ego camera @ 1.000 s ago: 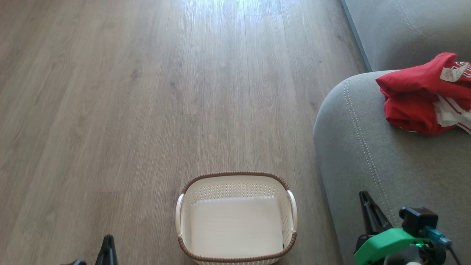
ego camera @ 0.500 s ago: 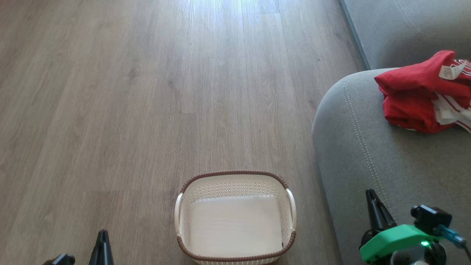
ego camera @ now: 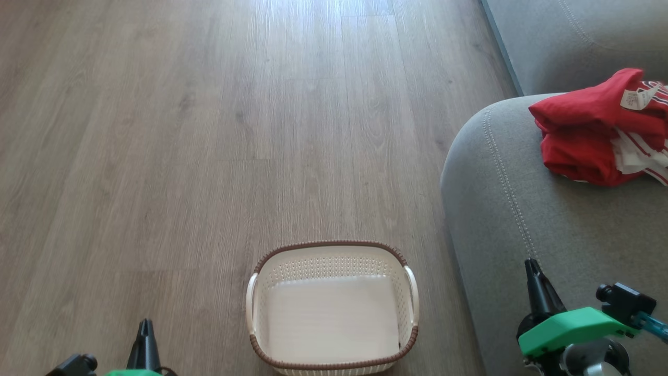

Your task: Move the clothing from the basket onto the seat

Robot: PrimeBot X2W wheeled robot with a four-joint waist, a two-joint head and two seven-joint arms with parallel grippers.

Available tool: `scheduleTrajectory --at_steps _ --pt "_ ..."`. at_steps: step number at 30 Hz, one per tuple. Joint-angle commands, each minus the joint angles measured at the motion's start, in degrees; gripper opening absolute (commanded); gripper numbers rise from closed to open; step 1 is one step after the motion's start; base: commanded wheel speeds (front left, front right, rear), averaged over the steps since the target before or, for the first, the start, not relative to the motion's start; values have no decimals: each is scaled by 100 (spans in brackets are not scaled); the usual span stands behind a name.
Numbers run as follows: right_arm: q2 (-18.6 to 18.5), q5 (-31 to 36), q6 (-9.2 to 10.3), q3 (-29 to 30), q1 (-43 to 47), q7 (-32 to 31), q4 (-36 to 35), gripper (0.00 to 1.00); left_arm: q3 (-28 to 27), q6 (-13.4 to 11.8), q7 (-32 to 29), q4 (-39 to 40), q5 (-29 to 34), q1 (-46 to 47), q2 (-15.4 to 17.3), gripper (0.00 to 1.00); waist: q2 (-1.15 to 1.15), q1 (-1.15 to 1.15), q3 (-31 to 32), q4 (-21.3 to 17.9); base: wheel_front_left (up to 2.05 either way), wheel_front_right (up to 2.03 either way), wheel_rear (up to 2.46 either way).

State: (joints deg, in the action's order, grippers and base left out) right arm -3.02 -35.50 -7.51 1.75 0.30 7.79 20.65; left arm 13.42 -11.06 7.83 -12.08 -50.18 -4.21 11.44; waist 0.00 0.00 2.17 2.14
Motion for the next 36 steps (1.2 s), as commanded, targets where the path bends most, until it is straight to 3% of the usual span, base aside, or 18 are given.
scheduleTrajectory --at_steps 1,36 --pt "-2 -163 1 5 -305 -38 -201 0 -206 50 -30 173 -115 248 33 0 0 0 -3 -3 0 0 0" --pt "-34 -2571 1 169 -512 -605 -356 0 -956 615 -609 238 -1897 573 -330 0 0 0 -87 -95 0 0 0"
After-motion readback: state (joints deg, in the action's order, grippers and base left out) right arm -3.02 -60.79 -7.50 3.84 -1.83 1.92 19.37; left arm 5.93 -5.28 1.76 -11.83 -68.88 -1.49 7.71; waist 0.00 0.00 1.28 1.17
